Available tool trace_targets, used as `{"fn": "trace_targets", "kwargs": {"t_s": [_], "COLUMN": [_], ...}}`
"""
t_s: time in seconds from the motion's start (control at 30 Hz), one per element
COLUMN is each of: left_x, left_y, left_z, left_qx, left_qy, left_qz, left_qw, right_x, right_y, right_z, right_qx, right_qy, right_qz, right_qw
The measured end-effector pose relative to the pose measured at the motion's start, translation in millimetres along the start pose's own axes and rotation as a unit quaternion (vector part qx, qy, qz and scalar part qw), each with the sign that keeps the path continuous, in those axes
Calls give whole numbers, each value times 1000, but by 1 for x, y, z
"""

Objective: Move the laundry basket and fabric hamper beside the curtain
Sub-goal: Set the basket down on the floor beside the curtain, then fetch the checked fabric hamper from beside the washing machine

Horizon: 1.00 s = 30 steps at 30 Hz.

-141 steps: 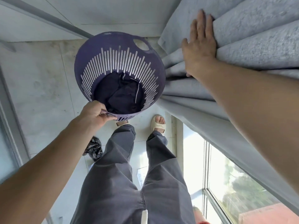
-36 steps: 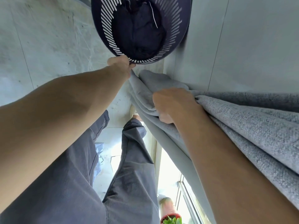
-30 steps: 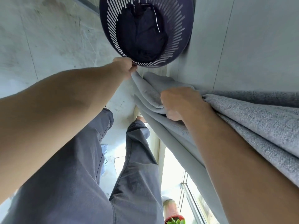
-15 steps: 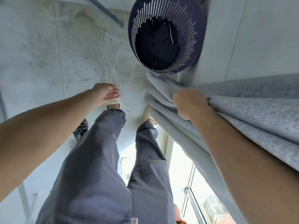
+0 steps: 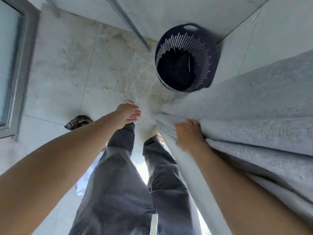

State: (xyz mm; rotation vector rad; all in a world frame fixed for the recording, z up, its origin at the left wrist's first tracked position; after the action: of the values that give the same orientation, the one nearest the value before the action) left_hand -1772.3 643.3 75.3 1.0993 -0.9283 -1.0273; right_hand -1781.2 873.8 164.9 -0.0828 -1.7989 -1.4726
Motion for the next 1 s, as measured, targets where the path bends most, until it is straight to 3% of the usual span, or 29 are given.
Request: {"fn": "trace_targets", "kwargs": {"t_s": [0.23,0.47,0.7,1.0], "left_x": [8,57,114,177], "left_y": [69,132,198,307], "left_z": [-46,-115,-173,-209], "left_qx": [-26,-41,-78,-137], "left_qy": [108,200,283,355], "left_qz": [-23,12,42,76], "left_qw": [994,979,955,922], "right_x": [18,37,66,127], "right_y": [22,50,110,171], "right_z": [-20,-57,-121,-221], "right_qx": [26,59,87,194], "right_qy": [55,79,92,155], "right_qz": [5,21,-54,38], "right_qw": [998,995,990,968]}}
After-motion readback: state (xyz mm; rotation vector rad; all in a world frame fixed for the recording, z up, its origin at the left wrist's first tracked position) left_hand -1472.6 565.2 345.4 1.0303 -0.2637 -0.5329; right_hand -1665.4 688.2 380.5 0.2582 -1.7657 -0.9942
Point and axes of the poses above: each hand's wrist, its own y-axis away from the middle knuckle, its own x-axis out of the back of the hand, z = x × y, the point moved 1 cm from there along -y, towards the middle knuckle, and after that the axes turned 1 degree about y, right-handed, at the moved point
